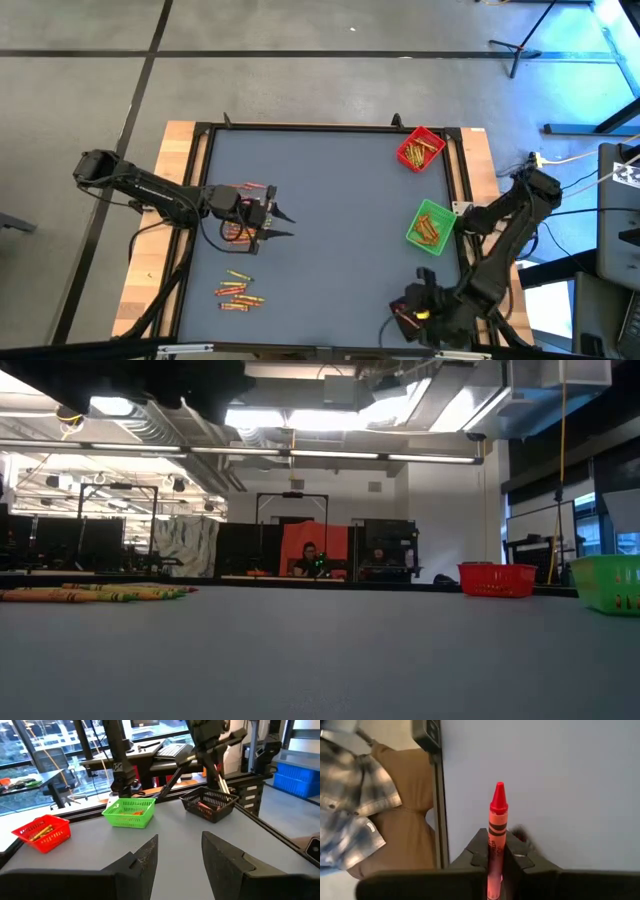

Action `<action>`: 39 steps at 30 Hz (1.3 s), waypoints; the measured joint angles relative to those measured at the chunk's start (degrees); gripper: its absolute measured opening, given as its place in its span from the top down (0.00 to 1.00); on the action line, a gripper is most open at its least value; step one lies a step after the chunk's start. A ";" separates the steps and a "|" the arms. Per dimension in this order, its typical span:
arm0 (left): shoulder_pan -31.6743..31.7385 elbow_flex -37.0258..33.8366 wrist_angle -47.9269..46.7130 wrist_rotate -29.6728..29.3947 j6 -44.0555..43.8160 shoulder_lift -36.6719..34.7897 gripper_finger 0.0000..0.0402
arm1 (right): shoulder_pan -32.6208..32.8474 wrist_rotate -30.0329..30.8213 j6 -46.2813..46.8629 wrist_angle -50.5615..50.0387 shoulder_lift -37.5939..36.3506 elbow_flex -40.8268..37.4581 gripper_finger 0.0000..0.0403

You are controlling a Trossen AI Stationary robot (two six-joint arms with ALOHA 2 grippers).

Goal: Sort crayons
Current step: Put the red crayon into the black bin

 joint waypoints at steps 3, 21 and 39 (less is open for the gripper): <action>-1.24 0.00 0.00 -1.93 -1.03 0.00 0.66 | 3.32 1.03 8.74 0.00 0.06 -2.78 0.91; -4.67 0.00 -0.66 -3.49 -1.38 0.26 0.66 | 6.88 -0.73 25.59 4.43 0.11 -12.91 0.78; -4.64 0.00 -2.16 -5.50 -1.56 0.24 0.66 | -3.18 5.55 0.43 5.01 -0.02 -2.43 0.64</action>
